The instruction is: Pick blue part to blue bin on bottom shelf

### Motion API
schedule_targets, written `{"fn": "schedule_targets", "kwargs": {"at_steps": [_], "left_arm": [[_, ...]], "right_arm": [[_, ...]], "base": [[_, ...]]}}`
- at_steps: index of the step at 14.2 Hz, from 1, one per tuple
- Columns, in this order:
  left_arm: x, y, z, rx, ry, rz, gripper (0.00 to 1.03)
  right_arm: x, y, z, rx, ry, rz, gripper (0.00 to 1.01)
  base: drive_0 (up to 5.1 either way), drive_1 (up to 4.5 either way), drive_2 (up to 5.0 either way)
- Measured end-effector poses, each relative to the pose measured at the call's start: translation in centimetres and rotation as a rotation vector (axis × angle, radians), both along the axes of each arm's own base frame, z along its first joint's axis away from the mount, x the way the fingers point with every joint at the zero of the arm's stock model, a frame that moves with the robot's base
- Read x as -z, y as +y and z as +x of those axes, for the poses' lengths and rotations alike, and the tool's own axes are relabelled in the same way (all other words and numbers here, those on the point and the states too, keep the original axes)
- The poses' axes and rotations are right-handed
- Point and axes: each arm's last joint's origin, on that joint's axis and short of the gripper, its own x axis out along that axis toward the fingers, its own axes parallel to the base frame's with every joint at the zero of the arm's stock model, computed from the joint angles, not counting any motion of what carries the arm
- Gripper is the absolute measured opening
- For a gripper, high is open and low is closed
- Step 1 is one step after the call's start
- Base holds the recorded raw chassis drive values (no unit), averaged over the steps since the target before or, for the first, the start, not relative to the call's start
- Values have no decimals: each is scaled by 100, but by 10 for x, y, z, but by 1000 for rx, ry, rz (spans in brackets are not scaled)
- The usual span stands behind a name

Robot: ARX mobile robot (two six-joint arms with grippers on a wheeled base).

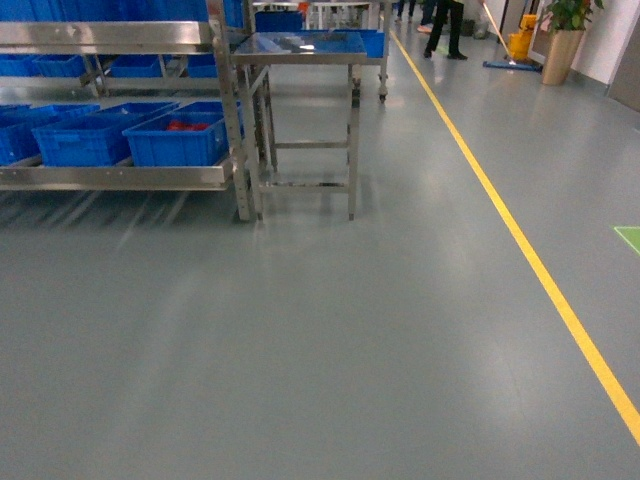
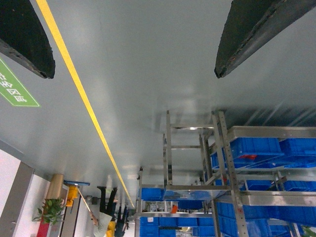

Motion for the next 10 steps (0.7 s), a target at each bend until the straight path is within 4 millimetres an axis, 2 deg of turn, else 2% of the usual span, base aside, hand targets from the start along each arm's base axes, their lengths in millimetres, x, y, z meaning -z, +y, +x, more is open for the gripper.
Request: {"fn": "schedule_targets", "kwargs": {"at_steps": [10], "left_arm": [[0, 0, 0, -1, 0, 0, 43]], "right_arm": [[0, 0, 0, 0, 2, 0, 98]], "base": [[1, 433, -431]]}}
